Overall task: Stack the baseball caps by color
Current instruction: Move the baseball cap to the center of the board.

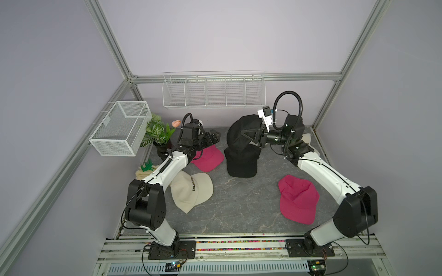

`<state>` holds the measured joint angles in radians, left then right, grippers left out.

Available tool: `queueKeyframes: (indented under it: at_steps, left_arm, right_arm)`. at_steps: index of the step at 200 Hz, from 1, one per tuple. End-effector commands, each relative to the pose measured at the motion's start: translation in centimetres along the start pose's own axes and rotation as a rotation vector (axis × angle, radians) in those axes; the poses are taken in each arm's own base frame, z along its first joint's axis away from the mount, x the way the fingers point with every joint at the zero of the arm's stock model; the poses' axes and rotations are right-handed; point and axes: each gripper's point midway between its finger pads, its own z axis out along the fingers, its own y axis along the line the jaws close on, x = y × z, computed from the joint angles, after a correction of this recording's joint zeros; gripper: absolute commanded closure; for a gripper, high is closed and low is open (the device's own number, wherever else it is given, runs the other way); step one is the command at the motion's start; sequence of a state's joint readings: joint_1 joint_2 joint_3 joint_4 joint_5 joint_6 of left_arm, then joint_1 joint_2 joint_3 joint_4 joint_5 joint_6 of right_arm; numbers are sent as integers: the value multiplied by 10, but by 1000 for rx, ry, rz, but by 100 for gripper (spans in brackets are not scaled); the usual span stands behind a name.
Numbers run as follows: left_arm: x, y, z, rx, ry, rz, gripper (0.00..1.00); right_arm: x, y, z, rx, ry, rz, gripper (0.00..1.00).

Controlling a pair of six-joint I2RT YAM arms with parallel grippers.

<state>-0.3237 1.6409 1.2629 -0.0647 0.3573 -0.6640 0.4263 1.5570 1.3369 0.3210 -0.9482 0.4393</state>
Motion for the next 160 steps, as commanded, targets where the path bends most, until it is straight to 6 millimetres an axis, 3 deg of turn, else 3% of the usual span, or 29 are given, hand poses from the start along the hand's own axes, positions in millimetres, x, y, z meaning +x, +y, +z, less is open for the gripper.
queueKeyframes:
  at_steps: [1,44,96,143,160]
  left_arm:
    - [8,-30,3,214,55,-106,4]
    - [28,-53,1,421,154,-161,4]
    - [43,-79,-21,609,239,-182,4]
    - [59,-83,-32,663,318,-188,14]
    - [58,-86,-37,691,316,-185,23]
  right_arm:
    - [-1,22,1,-124,33,-83,94]
    - [1,51,-6,-255,52,-145,93]
    - [5,76,-17,-353,85,-232,92]
    - [9,80,-22,-356,115,-255,91]
    - [9,79,-25,-344,111,-261,91]
